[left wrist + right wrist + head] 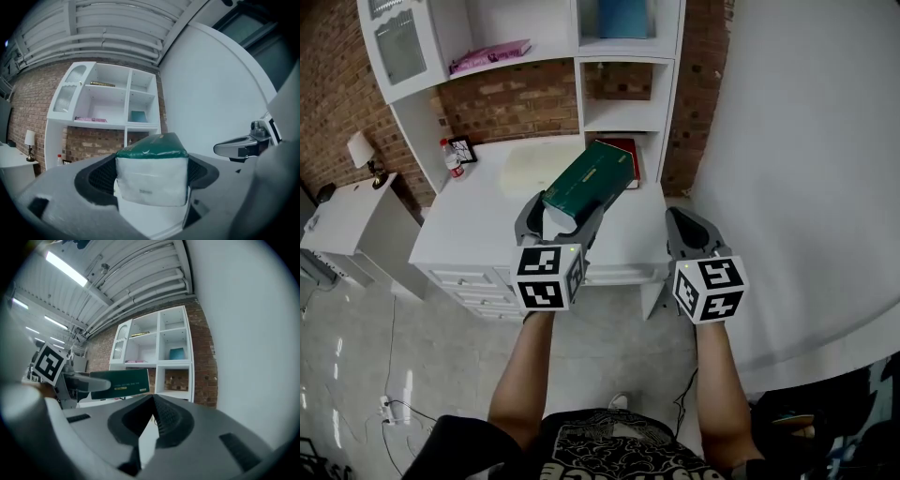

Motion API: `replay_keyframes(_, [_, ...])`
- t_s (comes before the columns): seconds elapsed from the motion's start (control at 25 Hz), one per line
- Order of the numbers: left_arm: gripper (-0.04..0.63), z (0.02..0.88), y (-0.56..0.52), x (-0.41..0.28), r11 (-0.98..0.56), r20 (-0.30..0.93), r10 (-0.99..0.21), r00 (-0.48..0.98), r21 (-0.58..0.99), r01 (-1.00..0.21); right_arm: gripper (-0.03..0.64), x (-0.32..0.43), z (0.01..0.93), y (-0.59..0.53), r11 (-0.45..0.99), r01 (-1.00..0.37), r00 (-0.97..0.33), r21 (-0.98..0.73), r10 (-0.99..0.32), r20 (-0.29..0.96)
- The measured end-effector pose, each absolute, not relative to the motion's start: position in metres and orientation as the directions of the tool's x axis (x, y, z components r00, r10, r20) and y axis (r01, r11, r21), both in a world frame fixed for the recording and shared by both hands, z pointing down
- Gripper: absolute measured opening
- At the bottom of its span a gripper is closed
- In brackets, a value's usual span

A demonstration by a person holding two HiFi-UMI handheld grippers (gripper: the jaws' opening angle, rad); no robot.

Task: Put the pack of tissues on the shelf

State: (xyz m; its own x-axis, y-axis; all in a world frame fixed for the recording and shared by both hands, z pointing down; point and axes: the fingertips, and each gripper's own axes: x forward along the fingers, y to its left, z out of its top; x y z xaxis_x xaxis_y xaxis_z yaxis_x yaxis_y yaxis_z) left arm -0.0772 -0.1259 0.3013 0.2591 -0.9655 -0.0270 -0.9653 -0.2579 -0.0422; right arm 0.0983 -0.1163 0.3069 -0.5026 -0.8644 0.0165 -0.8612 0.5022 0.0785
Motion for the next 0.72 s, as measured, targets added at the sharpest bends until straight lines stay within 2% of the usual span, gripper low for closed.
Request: replay_keyframes(0.72, [0.436, 0.301, -0.17, -0.06, -0.196, -0.037, -0.979, 0.198, -0.053, -0.979, 0.003, 0.112, 0.304, -0.174, 0.566, -0.821, -0.568, 0.078, -0.823, -0.008])
